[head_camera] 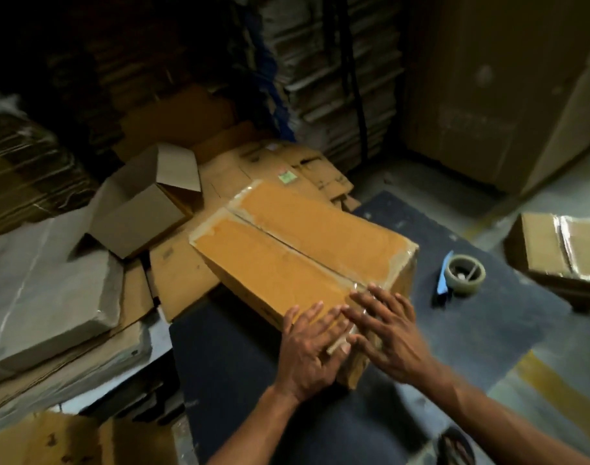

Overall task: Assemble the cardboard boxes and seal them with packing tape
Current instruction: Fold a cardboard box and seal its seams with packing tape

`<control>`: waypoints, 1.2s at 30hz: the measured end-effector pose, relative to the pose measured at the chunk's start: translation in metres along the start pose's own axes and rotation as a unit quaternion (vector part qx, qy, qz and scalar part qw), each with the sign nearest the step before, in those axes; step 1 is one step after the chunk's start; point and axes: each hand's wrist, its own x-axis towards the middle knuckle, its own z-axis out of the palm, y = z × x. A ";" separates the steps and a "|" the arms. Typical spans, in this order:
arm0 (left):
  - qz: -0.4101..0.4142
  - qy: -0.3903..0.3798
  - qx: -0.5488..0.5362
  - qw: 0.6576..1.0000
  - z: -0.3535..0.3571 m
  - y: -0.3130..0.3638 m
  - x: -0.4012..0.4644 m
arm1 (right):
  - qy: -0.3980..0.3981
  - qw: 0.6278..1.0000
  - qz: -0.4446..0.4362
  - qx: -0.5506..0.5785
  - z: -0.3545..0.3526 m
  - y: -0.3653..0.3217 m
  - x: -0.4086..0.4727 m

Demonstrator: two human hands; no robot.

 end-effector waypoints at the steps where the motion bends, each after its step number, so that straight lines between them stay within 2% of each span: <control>1: -0.021 0.010 -0.026 0.999 -0.003 0.000 0.004 | 0.002 1.000 0.018 0.002 -0.005 -0.004 0.006; 3: -0.065 0.059 -0.068 0.994 -0.013 0.001 0.018 | 0.018 0.999 0.039 -0.012 -0.016 -0.006 0.026; 5: -0.160 0.131 -0.098 0.973 -0.025 -0.001 0.035 | 0.016 0.998 0.053 -0.011 -0.029 -0.004 0.056; 8: -0.329 0.207 -0.159 0.908 -0.045 -0.008 0.056 | 0.015 0.997 0.080 0.016 -0.044 0.007 0.096; 10: -0.409 0.245 -0.169 0.863 -0.053 -0.020 0.067 | -0.003 0.995 0.088 0.034 -0.053 0.018 0.130; 12: -0.493 0.242 -0.175 0.817 -0.053 -0.033 0.074 | -0.068 0.990 0.116 0.051 -0.058 0.035 0.166; 15: -0.594 0.269 -0.240 0.719 -0.053 -0.044 0.079 | -0.202 0.967 0.134 0.083 -0.051 0.066 0.216; 17: -0.637 0.284 -0.271 0.663 -0.053 -0.046 0.087 | -0.259 0.950 0.131 0.119 -0.042 0.081 0.245; 22: -0.696 0.325 -0.313 0.559 -0.045 -0.044 0.111 | -0.369 0.902 0.145 0.170 -0.018 0.091 0.299; 23: -0.700 0.326 -0.317 0.550 -0.042 -0.042 0.117 | -0.381 0.895 0.150 0.176 -0.014 0.091 0.304; 27: -0.701 0.320 -0.314 0.555 -0.036 -0.028 0.130 | -0.392 0.866 0.206 0.234 -0.009 0.083 0.306; 32: -0.697 0.366 -0.276 0.552 -0.047 0.008 0.141 | -0.338 0.877 0.190 0.285 -0.038 0.090 0.295; 36: -0.640 0.376 -0.284 0.607 -0.065 0.051 0.168 | -0.290 0.879 0.186 0.329 -0.091 0.107 0.284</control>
